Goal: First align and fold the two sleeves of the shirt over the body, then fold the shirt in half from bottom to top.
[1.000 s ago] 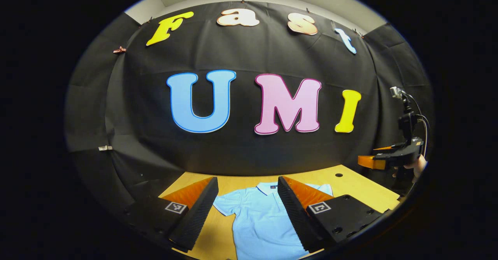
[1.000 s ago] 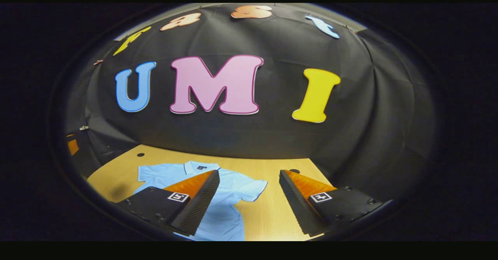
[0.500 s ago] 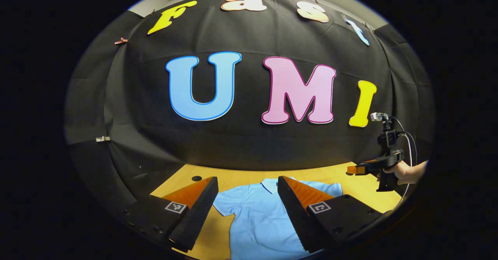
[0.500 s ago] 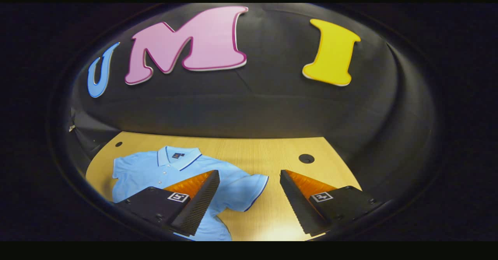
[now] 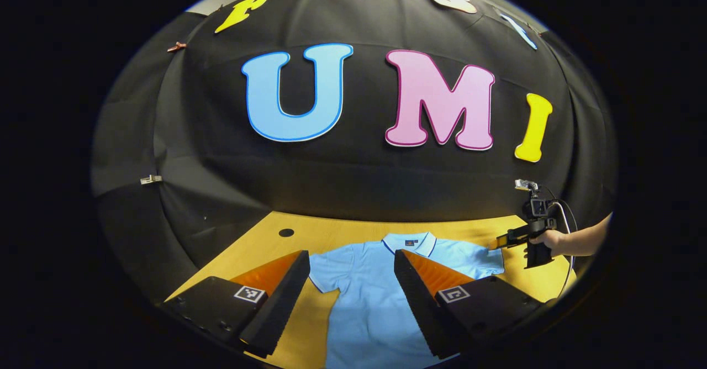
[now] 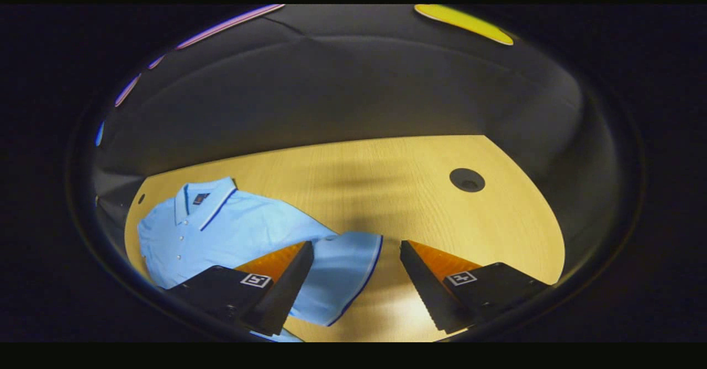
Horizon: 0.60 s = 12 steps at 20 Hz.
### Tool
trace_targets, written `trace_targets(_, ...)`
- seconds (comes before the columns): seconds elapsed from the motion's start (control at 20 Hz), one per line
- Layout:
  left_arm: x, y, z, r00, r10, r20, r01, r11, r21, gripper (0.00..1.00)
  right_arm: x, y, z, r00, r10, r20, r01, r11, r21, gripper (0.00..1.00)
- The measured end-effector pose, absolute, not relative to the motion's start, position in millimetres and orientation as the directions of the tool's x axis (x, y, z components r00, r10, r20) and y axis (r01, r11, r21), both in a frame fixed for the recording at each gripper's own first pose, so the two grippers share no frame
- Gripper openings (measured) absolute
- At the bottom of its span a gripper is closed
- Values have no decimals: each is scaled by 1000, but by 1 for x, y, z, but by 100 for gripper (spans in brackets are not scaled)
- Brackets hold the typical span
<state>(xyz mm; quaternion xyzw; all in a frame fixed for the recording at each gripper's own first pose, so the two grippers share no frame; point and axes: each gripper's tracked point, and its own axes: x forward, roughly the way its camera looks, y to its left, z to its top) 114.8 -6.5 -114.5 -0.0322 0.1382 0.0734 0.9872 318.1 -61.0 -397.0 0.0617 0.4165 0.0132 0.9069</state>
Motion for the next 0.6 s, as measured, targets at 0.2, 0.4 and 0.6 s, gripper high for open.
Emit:
trace_targets(0.2, 121, -12, -120, 947, 141, -290, -161, 986, -46, 98, 328, -62, -404, 667, 65, -742, 19, 994, 104, 98)
trace_targets(0.4, 125, -15, -125, 943, 151, -297, -171, 984, -41, 98, 329, -54, -402, 676, 82, -733, -29, 996, 85, 89)
trace_targets(0.6, 124, -16, -128, 942, 161, -293, -180, 983, -38, 98, 330, -33, -402, 682, 116, -722, -58, 993, 105, 33)
